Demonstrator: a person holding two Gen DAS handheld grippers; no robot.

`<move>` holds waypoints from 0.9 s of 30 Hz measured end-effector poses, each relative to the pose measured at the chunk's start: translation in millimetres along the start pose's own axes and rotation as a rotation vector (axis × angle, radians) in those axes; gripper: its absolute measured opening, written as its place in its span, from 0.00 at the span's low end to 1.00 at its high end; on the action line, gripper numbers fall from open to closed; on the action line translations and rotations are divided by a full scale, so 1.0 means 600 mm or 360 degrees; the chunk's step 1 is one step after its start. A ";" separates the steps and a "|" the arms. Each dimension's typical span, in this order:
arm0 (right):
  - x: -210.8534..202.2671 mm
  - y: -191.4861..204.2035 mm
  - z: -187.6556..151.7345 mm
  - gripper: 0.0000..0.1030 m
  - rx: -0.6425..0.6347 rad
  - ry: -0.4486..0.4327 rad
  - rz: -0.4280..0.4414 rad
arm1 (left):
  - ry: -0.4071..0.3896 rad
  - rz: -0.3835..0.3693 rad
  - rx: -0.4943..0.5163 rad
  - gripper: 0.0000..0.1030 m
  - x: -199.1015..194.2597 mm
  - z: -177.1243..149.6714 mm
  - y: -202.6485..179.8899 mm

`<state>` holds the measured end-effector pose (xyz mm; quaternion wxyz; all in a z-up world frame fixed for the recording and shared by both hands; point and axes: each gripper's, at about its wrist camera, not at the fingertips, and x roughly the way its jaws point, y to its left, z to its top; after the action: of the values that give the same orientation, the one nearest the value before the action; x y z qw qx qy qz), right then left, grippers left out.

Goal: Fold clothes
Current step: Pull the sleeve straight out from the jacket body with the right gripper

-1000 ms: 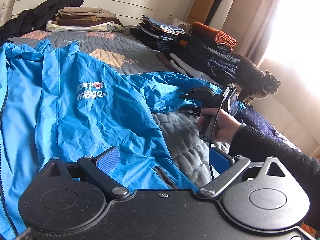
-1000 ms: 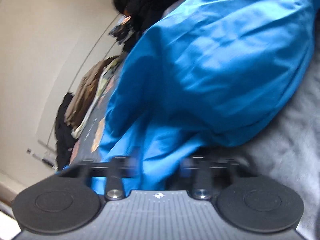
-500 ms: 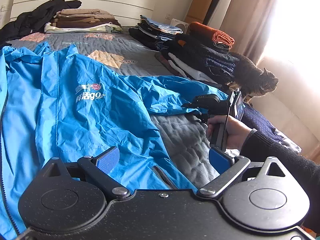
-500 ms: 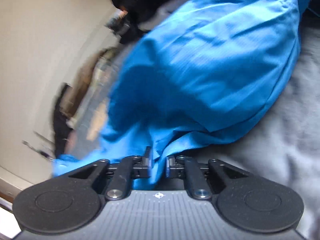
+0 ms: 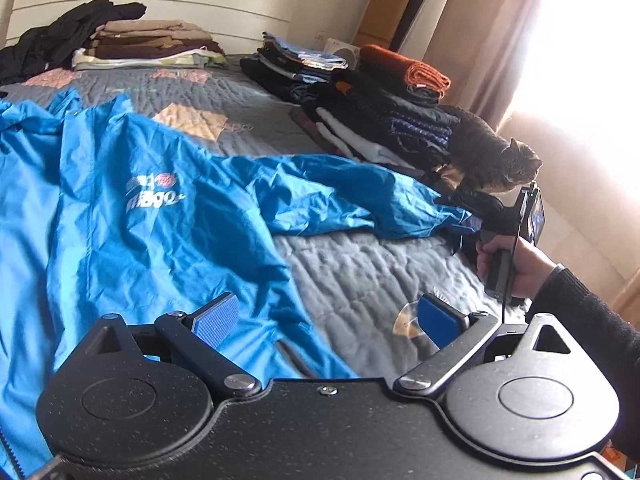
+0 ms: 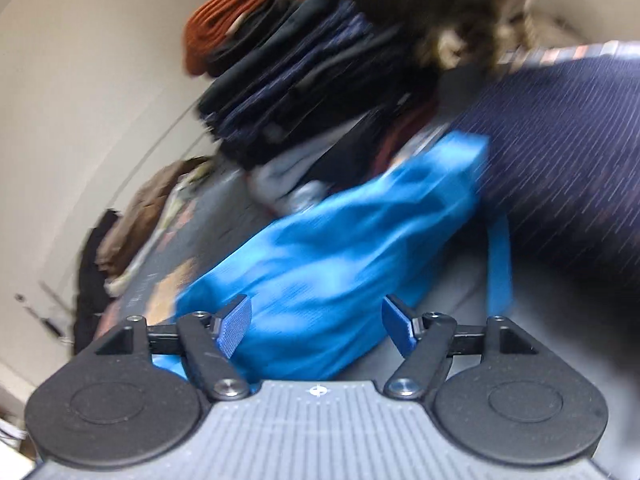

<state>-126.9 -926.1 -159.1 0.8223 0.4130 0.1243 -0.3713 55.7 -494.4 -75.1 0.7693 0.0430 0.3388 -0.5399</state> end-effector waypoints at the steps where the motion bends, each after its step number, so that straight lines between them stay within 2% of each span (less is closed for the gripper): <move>1: -0.007 -0.014 0.014 0.70 -0.0045 -0.0013 -0.0038 | -0.0007 -0.0003 0.0023 0.93 0.004 0.009 -0.011; 5: -0.024 -0.044 0.080 0.70 -0.0232 -0.0058 -0.0149 | -0.0037 -0.0047 0.0101 0.93 0.018 0.030 -0.050; 7: -0.024 -0.052 0.118 0.76 -0.0335 -0.0048 -0.0166 | -0.0033 -0.0059 0.0113 0.93 0.027 0.029 -0.062; 12: 0.024 -0.068 0.175 0.82 -0.0499 0.0179 -0.0219 | 0.0006 -0.0069 0.0114 0.93 0.054 0.021 -0.086; 14: 0.050 -0.068 0.172 0.82 -0.0555 0.0277 -0.0228 | 0.0017 -0.0074 0.0123 0.93 0.061 0.020 -0.095; 17: 0.075 -0.056 0.153 0.82 -0.0674 0.0342 -0.0201 | 0.0025 -0.0079 0.0147 0.93 0.067 0.020 -0.105; 20: 0.073 -0.033 0.134 0.78 -0.0787 0.0332 -0.0101 | 0.0031 -0.0072 0.0148 0.93 0.070 0.017 -0.108; 21: 0.070 -0.024 0.127 0.75 -0.0838 0.0368 -0.0046 | 0.0033 -0.0070 0.0148 0.93 0.071 0.016 -0.109; 24: 0.064 -0.001 0.104 0.73 -0.0995 0.0481 0.0097 | 0.0038 -0.0064 0.0150 0.93 0.074 0.014 -0.111; 26: 0.073 0.004 0.092 0.75 -0.1080 0.0526 0.0070 | 0.0041 -0.0059 0.0152 0.93 0.074 0.012 -0.113; 27: 0.081 0.000 0.094 0.78 -0.1046 0.0513 0.0039 | 0.0043 -0.0057 0.0155 0.93 0.074 0.011 -0.114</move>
<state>-99.0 -994.5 -148.6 0.8854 0.1813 0.3599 -0.2317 8.3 -560.8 -75.0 0.7518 0.0815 0.3233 -0.5689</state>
